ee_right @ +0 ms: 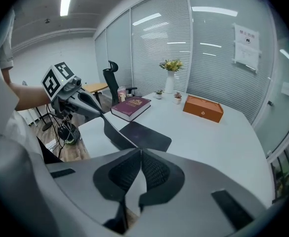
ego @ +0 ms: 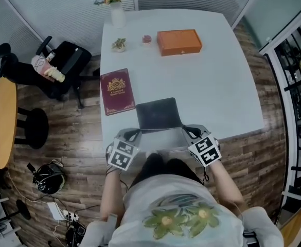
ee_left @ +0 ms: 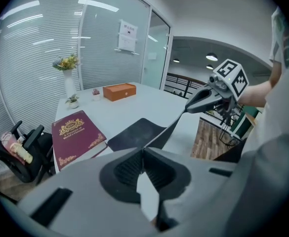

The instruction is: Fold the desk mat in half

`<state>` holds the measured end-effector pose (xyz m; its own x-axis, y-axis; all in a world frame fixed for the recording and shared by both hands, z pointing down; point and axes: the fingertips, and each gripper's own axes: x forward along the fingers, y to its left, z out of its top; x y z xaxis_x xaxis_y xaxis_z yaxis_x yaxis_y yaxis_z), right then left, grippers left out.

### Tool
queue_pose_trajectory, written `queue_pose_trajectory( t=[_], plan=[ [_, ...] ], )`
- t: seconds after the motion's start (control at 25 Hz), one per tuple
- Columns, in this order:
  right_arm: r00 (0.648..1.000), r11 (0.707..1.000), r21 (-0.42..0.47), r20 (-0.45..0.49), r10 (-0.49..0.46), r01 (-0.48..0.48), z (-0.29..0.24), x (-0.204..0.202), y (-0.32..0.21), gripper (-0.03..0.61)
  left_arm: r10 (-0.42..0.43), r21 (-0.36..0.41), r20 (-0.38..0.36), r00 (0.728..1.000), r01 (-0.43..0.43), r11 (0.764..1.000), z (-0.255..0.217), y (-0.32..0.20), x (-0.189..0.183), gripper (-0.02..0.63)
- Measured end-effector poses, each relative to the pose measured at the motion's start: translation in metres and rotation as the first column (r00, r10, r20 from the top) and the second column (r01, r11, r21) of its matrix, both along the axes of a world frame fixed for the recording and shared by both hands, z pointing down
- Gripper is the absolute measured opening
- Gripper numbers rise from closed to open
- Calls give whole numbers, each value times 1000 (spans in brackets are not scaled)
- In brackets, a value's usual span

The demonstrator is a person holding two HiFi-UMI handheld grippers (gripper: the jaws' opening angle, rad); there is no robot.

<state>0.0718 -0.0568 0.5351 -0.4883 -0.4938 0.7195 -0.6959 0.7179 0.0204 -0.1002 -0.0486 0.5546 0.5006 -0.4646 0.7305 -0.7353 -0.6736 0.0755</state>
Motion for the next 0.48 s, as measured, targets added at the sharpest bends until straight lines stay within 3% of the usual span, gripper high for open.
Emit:
queue_pose_trajectory(
  t=[0.48],
  plan=[
    [999,999,30,-6,44,-44,-5,-7,-34,21,-7,-3,5,1000,7,1000,2,-31,-6,11]
  ],
)
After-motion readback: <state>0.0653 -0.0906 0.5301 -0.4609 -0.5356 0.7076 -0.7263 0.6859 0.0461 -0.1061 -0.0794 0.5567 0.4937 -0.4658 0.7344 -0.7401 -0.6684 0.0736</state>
